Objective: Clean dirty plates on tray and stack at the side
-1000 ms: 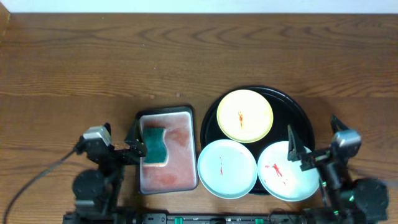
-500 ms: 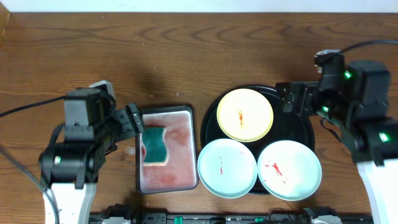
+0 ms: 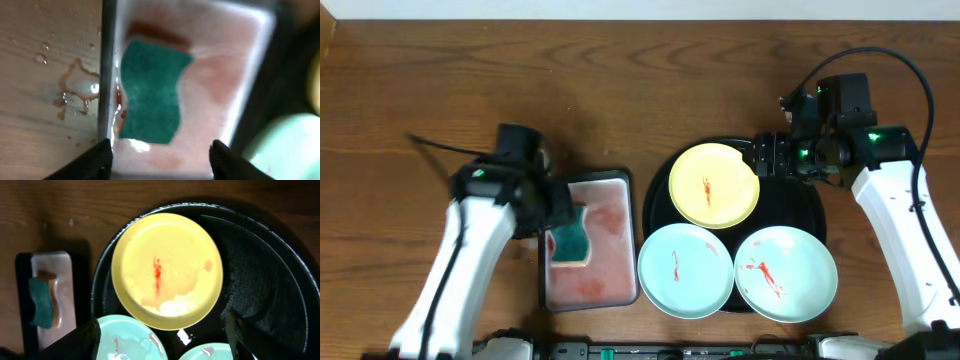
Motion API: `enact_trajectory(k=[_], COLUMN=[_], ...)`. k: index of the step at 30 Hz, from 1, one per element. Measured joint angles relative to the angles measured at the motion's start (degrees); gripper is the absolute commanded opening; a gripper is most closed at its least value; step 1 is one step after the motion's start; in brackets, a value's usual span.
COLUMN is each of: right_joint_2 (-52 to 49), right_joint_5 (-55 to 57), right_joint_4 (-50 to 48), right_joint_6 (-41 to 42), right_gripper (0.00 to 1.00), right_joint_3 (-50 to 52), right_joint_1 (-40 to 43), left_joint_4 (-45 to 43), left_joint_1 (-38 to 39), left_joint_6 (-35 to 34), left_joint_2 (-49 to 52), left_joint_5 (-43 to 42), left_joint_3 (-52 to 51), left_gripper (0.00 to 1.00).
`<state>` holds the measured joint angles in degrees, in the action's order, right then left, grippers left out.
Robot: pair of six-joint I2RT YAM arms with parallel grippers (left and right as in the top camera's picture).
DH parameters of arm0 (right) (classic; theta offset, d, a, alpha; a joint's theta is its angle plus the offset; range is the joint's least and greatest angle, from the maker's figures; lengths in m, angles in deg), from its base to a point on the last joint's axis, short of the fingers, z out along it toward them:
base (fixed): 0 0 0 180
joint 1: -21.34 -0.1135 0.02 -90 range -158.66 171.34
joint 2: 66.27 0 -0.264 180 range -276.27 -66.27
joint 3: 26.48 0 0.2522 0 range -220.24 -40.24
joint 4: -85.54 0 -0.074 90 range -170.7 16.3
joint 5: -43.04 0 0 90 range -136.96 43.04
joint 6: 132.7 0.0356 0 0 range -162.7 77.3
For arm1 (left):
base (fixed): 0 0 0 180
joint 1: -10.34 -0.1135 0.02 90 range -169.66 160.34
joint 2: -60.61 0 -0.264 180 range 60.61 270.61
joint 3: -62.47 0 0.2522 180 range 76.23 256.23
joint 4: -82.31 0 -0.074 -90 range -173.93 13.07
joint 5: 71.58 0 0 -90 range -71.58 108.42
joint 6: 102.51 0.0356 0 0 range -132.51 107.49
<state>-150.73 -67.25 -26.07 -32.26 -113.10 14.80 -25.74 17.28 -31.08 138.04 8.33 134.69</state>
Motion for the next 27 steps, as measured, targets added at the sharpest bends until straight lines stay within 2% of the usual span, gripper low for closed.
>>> enact_trajectory(k=[6, 8, 10, 11, 12, 13, 19, 20, 21, 22, 23, 25, 27], right_joint_2=[0.1, 0.1, 0.1, 0.1, 0.1, 0.1, 0.1, 0.1, 0.1, 0.1, 0.1, 0.1, 0.1], right_joint_5=[-1.1, -1.2, -1.2, -1.2, -1.2, -1.3, -1.4, -1.4, -1.4, -1.4, -1.4, -1.5, -1.6], right_joint_4=[0.8, 0.9, 1.0, 1.0, 1.0, 1.0, 1.1, 1.1, 1.2, 1.2, 1.2, 1.2, 1.2], right_joint_6=[0.0, 0.0, 0.0, 0.0, 0.0, 0.0, 0.0, 0.0, 0.0, 0.0, 0.0, 0.0, 0.0], right_gripper=[0.77, 0.77, 0.77, 0.77, 0.77, 0.77, 0.77, 0.77, 0.77, 0.77, 0.77, 0.77, 0.77], right_joint_3=[0.0, 0.0, 0.0, 0.0, 0.0, 0.0, 0.0, 0.0, 0.0, 0.0, 0.0, 0.0, 0.0], right_joint_1=[0.0, 0.0, 0.0, 0.0, 0.0, 0.0, 0.0, 0.0, 0.0, 0.0, 0.0, 0.0, 0.0], left_joint_4=[-5.4, -7.5, -9.4, -9.9, -10.4, -10.7, -9.4, -8.4, -7.1, -6.0, -5.2, -3.7, -2.5], left_joint_1=[3.7, 4.6, 5.0, 5.0, 5.0, 5.0, 4.9, 4.9, 4.8, 4.9, 4.9, 4.9, 4.9], left_joint_6=[-1.0, -1.0, -1.0, -1.0, -1.2, -1.2, -1.5, -1.5, -1.5, -1.5, -1.3, -1.2, -1.2], left_joint_2=[12.0, 15.5, 19.0, 20.1, 21.2, 21.9, 22.9, 22.9, 22.9, 22.6, 22.1, 18.6, 15.5], left_joint_5=[1.8, 1.9, 2.1, 2.3, 2.6, 2.9, 4.3, 4.5, 4.5, 4.2, 4.1, 3.8, 3.6], left_joint_3=[-2.4, -2.5, -2.5, -2.5, -2.5, -2.5, -1.8, -1.2, -0.4, 0.6, 1.1, 2.6, 3.5], left_gripper=[0.59, 0.50, 0.37, 0.27, 0.12, 0.08, 0.07, 0.09, 0.27, 0.35, 0.52, 0.61, 0.63])
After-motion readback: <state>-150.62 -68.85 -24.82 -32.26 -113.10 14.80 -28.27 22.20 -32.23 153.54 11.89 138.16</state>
